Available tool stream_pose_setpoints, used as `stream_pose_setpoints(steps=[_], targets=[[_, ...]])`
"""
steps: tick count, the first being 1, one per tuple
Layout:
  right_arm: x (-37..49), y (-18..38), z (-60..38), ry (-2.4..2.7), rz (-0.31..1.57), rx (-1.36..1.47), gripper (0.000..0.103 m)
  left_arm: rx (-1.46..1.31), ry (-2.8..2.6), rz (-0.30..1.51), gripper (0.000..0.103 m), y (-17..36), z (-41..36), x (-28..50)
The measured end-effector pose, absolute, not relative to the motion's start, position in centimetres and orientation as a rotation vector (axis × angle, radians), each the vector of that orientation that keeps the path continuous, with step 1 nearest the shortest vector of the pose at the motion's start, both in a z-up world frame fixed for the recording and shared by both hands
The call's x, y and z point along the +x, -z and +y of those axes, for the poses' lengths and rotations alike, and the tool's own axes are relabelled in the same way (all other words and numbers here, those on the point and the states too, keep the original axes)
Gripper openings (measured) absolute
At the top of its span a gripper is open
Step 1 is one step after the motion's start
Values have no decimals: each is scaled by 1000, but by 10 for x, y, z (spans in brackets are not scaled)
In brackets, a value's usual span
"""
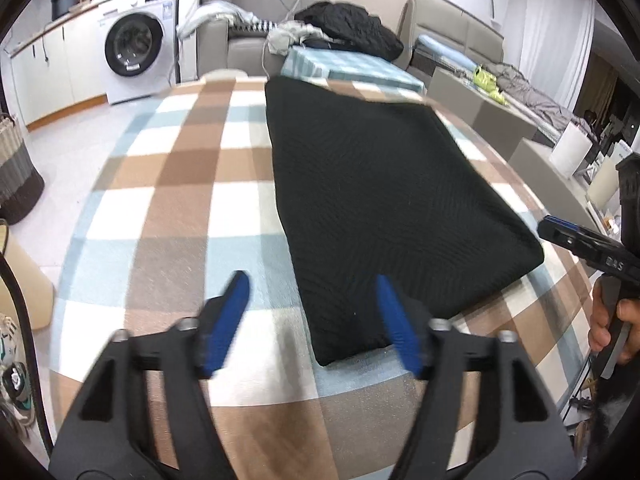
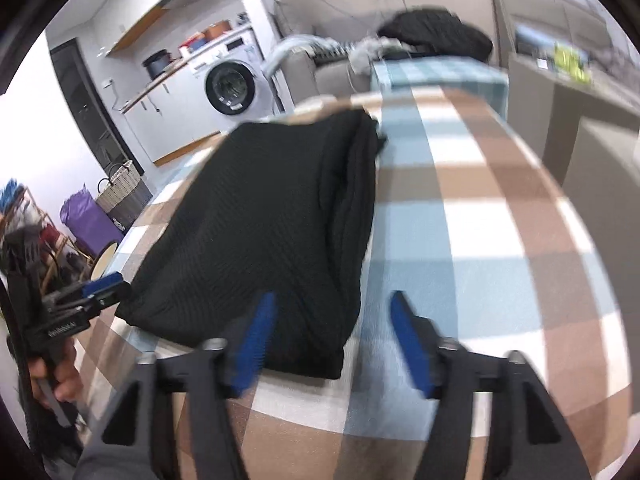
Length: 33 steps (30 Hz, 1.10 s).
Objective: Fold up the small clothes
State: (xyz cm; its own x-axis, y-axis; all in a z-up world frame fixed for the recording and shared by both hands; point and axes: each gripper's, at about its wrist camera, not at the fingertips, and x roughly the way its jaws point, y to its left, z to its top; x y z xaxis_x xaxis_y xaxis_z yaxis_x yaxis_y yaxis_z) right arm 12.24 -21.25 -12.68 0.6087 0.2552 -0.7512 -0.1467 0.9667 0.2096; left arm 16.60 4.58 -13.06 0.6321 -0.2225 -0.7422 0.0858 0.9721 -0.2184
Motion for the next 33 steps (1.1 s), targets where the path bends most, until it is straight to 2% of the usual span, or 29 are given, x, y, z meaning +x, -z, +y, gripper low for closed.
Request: stream_pose_setpoints(steps=[1,2,3,6,8,17,33], targets=[[120,122,-211,-248,862,121,90,-166,173,850,75,127,47,163],[117,118,-211,-260,844,114,91,-162,168,837,81,124,48,162],[114,113,-210,-285,821,109,91,-150,157,810,82,119,49,157],[110,105,-208,-327,783,109,103,-126,154,765,86,109,48,148],[106,100,-207,-341,736,105,103,-113,153,723,101,104,45,140],[93,104,-211,-364,628,80,103,-95,154,615,102,103,35,127],[76,108,-218,-422,527,105,103,-94,178,544,102,109,29,118]])
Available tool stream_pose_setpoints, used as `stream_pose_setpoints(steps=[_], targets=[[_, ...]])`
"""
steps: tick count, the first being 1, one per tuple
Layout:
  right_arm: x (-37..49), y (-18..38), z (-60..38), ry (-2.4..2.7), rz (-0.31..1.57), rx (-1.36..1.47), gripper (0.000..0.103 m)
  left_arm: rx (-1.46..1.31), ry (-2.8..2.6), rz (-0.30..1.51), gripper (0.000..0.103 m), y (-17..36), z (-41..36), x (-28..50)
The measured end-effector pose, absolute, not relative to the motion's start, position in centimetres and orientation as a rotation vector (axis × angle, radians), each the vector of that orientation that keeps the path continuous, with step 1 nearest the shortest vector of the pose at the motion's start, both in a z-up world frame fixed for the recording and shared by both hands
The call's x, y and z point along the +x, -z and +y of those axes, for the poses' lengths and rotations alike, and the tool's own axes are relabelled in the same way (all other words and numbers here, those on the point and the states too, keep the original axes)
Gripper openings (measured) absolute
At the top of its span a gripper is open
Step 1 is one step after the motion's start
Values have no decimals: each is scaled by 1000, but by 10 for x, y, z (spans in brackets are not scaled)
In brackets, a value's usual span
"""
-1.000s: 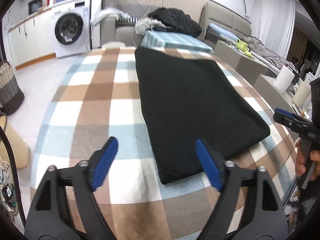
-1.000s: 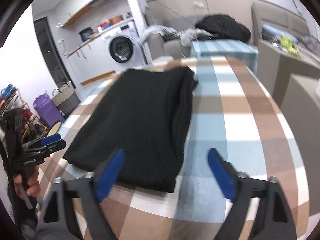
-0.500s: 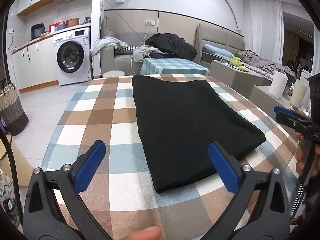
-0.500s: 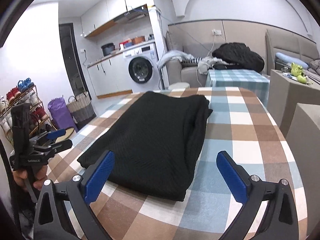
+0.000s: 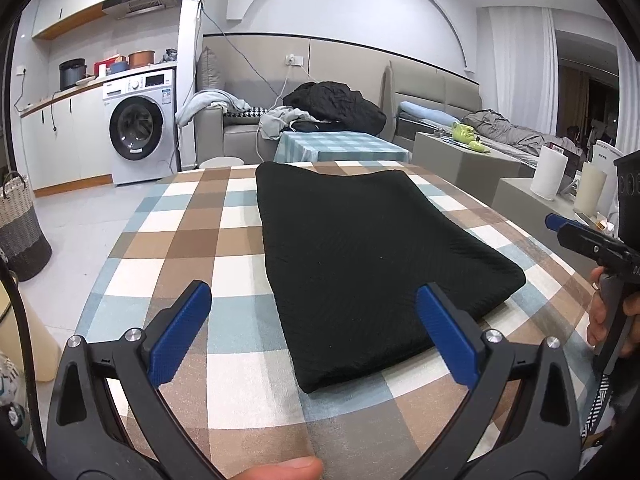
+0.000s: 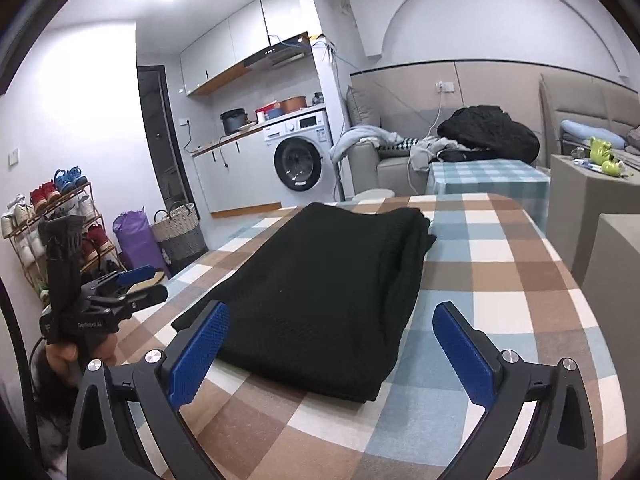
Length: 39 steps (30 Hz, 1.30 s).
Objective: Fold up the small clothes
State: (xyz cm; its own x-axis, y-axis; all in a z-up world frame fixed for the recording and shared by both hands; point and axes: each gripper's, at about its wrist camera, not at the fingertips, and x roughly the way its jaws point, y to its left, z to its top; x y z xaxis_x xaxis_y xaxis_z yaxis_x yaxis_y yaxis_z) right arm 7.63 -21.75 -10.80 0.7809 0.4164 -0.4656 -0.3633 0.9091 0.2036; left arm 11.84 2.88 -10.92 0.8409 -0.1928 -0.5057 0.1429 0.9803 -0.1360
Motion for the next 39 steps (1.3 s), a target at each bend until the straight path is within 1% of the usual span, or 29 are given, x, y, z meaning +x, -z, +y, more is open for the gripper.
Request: stream_pose_setpoints(steps=[18,39], targets=[[71,111,-211,-415,504,52,103,-123,189,544,102,114,36,122],[71,111,-216,-425,495,66,103,-107,201,539,102,114,32,122]])
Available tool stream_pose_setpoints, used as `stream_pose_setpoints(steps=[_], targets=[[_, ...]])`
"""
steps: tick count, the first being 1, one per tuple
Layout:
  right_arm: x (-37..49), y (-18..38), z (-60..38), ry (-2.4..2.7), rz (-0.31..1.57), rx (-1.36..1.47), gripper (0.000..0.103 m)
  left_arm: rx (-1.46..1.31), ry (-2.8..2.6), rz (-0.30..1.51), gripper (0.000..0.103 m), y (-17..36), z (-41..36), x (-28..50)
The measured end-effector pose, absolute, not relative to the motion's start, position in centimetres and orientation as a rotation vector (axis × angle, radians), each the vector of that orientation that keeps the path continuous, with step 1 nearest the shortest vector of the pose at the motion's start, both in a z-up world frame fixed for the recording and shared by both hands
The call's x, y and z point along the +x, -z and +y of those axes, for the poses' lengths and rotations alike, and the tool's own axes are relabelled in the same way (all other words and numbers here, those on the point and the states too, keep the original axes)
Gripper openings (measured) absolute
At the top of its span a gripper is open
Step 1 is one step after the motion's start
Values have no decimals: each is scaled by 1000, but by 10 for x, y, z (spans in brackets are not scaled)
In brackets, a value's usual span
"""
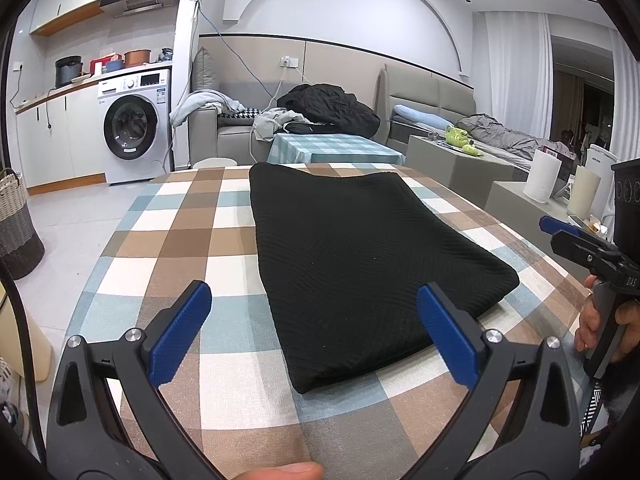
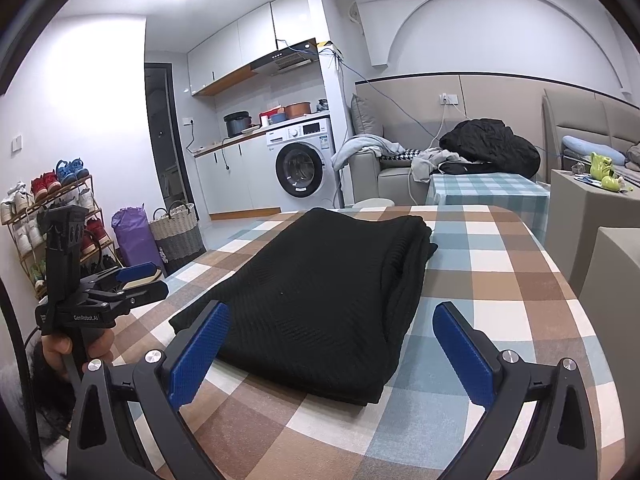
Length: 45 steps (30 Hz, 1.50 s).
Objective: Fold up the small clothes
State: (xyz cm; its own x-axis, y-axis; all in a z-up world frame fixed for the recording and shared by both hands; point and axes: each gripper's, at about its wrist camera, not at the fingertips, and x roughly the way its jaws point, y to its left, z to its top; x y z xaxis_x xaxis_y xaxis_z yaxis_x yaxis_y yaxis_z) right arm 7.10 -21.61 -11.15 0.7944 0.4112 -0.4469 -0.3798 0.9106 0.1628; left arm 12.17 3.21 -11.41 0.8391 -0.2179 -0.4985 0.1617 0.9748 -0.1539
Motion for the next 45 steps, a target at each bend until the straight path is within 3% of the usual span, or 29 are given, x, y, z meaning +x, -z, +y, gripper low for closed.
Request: stream_pose_setpoints(steps=[45], targets=[[71,112,-216,-439,493,72,103,-106,205,533,102,114,31,121]])
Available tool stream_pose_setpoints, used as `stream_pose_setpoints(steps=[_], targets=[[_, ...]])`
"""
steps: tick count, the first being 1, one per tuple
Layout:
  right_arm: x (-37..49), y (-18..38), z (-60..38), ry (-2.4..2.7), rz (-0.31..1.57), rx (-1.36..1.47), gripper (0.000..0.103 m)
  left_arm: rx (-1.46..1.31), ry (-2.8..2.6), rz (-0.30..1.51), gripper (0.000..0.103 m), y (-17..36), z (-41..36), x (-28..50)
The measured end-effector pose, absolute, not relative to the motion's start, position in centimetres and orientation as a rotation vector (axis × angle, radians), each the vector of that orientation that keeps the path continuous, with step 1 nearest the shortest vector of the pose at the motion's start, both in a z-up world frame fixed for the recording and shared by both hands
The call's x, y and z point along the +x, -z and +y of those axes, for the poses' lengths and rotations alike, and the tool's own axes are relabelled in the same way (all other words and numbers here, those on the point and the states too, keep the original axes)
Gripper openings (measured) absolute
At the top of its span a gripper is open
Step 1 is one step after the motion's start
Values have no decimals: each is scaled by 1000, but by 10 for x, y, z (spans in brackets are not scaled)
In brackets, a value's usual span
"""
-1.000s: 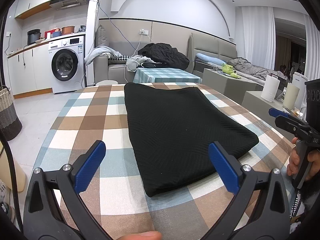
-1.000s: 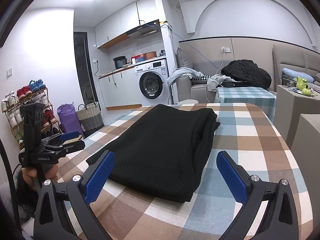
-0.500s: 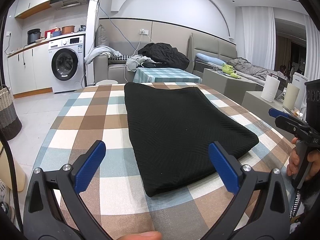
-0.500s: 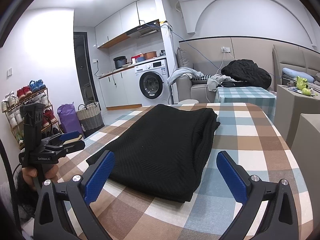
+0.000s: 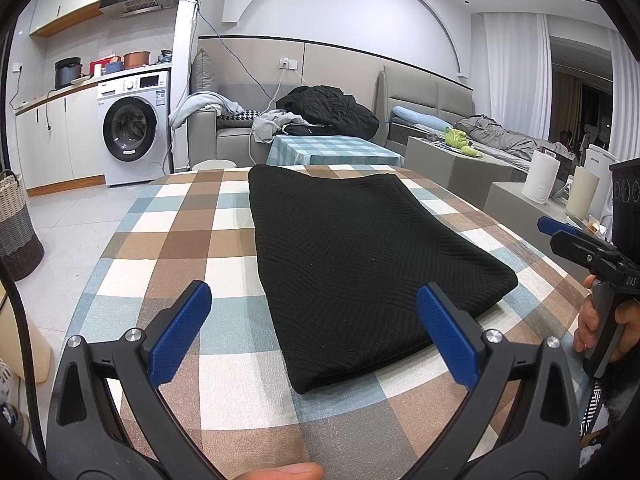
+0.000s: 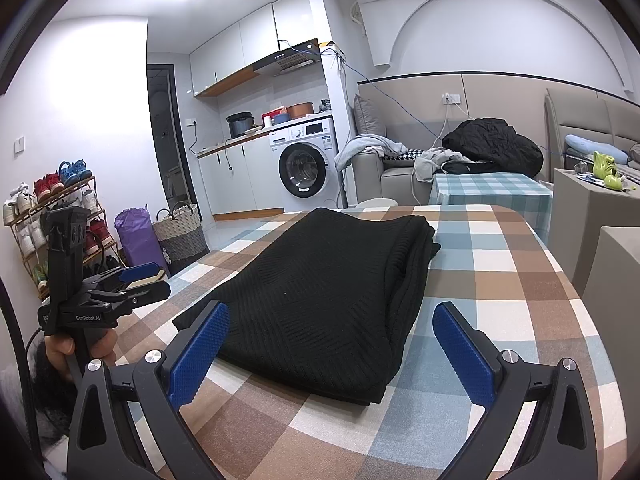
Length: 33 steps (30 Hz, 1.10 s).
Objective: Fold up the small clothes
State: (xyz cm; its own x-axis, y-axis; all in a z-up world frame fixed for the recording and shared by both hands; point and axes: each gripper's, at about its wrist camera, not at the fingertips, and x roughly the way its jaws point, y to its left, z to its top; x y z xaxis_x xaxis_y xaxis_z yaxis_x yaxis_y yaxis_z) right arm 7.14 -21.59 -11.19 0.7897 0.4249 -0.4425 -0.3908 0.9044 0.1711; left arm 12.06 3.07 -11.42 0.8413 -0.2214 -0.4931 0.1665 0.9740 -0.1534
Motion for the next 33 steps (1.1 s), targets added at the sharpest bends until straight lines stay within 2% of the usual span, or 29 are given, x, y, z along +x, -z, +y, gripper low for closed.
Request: stream_pose_setpoints(steps=[33], targets=[[71,111,-216,-439,494,73,103,-107,211,529,102,114,30,119]])
